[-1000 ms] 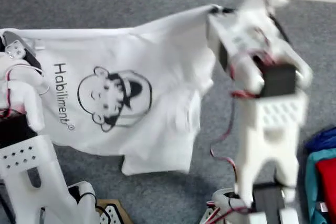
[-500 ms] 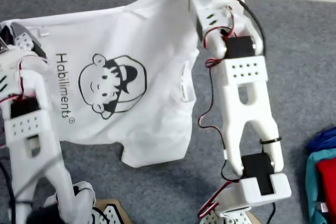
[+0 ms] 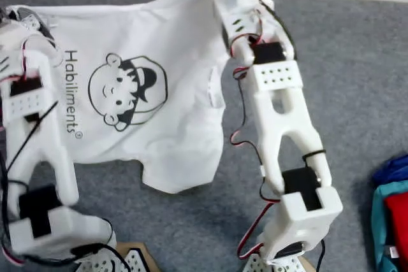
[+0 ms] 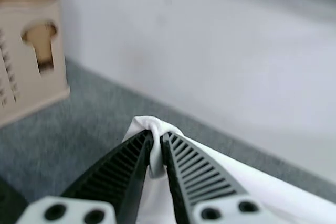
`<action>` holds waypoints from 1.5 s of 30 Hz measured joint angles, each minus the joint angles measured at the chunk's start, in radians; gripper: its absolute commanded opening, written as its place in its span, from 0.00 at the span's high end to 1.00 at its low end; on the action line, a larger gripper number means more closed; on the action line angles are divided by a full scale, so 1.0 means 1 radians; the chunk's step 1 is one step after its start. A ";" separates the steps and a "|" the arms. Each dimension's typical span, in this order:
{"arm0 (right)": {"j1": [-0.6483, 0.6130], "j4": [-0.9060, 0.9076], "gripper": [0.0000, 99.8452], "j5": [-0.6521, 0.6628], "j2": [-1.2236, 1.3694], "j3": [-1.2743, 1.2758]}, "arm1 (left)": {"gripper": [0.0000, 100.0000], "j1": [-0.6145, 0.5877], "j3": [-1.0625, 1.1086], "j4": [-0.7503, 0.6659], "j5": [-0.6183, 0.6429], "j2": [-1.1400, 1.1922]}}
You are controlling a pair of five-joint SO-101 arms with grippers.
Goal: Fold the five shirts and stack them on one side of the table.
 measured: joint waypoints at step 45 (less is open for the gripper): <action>-0.137 1.318 0.99 -0.218 0.494 -1.224 | 0.99 0.063 -1.186 1.629 0.048 0.713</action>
